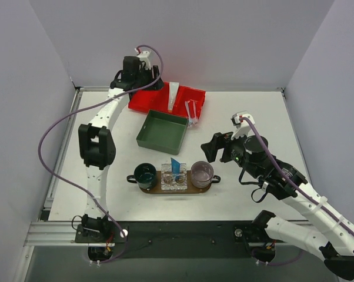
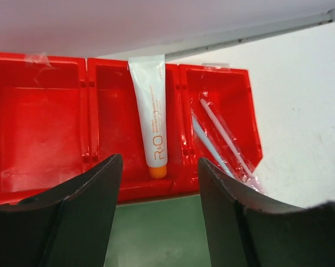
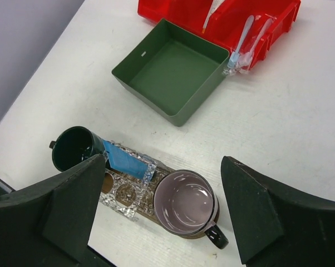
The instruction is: Prepare toiletry sets of a toothbrush and toothpaste on the tray
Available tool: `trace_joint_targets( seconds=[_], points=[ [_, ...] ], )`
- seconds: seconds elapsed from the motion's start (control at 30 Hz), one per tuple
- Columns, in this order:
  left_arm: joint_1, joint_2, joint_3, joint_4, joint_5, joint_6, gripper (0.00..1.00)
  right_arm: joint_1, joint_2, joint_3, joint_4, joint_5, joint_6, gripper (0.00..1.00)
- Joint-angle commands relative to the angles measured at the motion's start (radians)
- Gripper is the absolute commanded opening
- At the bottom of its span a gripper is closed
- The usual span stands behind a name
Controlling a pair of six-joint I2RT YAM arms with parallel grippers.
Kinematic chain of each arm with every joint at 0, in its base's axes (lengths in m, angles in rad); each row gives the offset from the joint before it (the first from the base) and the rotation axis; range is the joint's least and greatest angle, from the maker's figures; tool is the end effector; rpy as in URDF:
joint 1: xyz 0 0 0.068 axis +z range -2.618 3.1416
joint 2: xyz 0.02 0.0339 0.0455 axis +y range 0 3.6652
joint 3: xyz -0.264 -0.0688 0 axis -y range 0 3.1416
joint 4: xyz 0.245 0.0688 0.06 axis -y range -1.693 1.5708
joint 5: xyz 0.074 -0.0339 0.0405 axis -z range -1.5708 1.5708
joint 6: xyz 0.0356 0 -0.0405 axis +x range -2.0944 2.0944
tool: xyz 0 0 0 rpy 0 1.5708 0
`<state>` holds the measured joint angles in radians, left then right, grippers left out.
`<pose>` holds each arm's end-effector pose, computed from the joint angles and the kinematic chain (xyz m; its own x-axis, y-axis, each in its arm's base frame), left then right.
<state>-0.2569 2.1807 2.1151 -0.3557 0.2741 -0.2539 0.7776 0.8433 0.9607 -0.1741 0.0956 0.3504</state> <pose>0.4990 -0.1410 0.3294 -0.5043 -0.1175 -0.8555 0.3687 0.8666 -0.3364 0.1378 0.1309 0.3927 -0.2544 0.2291 -0.9396 -0.5783 0.7427 0.3376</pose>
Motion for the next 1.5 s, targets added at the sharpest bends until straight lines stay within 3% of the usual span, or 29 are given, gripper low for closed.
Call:
trace_joint_targets(
  seconds=[0.0,0.47,0.9,1.13,1.23,1.4,1.47],
  points=[
    [-0.011,0.190,0.226,-0.170,0.086,0.022,0.64,-0.014,-0.013,-0.013,-0.039,-0.008,0.021,0.78],
    [-0.039,0.398,0.315,-0.138,0.134,-0.027,0.59,-0.031,-0.004,-0.042,-0.044,-0.007,0.036,0.73],
    [-0.036,0.462,0.342,-0.109,0.097,-0.042,0.59,-0.043,-0.020,-0.065,-0.045,0.001,0.041,0.72],
    [-0.021,0.491,0.356,-0.055,0.210,-0.034,0.58,-0.052,0.000,-0.065,-0.045,0.000,0.036,0.71],
    [-0.010,0.504,0.356,-0.023,0.272,-0.057,0.53,-0.055,0.002,-0.068,-0.044,0.000,0.036,0.71],
    [0.002,0.513,0.353,0.018,0.319,-0.077,0.34,-0.060,0.004,-0.071,-0.045,0.000,0.038,0.70],
    [0.001,0.508,0.352,0.024,0.335,-0.074,0.31,-0.060,0.002,-0.076,-0.045,-0.002,0.038,0.69]
  ],
)
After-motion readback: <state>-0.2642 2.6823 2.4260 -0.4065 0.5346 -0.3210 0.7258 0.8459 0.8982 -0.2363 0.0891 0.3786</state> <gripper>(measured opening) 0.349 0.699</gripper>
